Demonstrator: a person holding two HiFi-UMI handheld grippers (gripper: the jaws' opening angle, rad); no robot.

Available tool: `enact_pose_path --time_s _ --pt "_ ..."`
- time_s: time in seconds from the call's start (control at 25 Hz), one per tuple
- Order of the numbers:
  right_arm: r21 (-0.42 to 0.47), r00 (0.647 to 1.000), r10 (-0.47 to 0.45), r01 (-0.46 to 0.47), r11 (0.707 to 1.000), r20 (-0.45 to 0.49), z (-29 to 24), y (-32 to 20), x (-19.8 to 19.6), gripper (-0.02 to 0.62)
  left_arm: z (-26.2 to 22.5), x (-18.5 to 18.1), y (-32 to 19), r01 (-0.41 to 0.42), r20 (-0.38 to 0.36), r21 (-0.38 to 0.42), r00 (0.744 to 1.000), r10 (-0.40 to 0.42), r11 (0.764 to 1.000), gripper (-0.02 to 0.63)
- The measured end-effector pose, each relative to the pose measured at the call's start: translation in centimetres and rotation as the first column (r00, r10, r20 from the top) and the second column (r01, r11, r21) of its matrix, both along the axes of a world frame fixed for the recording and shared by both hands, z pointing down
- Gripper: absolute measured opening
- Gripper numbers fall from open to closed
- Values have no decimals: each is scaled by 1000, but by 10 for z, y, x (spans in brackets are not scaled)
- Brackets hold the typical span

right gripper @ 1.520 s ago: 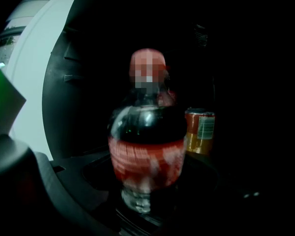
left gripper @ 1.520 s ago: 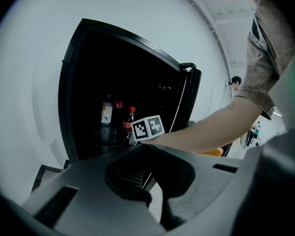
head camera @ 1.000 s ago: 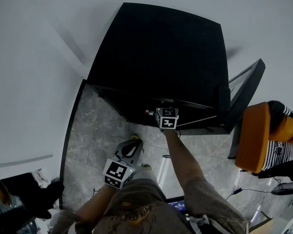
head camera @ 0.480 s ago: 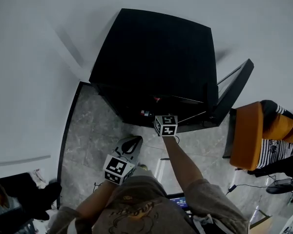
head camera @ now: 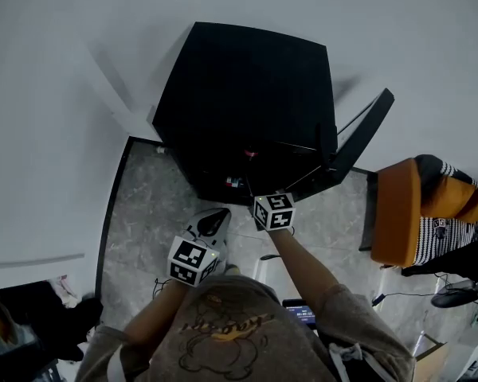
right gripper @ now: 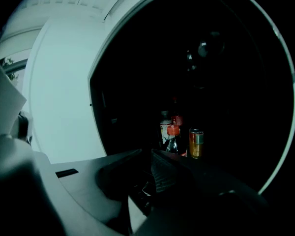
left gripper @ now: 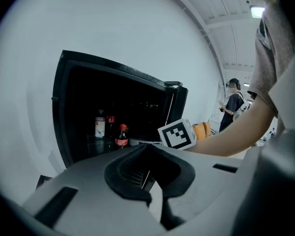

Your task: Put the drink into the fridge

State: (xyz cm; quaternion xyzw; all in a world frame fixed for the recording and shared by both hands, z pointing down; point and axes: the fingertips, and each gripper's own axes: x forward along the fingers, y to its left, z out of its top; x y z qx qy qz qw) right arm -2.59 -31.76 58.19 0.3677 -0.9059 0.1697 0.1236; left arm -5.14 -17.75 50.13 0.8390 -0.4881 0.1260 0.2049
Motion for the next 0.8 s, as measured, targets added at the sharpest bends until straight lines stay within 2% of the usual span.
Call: enact_pose_path --time_s 0.16,0.48,0.64,0.8 --pt "-8 998 -49 50 999 49 -30 29 3 23 -9 5 2 -54 0 -10 999 54 999 5" --pt "14 984 -133 132 991 121 -91 83 13 20 -33 13 7 -143 27 29 990 142 989 5" --pt "29 979 -140 138 990 147 -122 100 25 20 -47 14 11 -184 61 58 982 180 981 5" --pt "22 975 -154 152 988 159 -143 122 33 20 -64 14 14 -202 53 81 979 198 976 5"
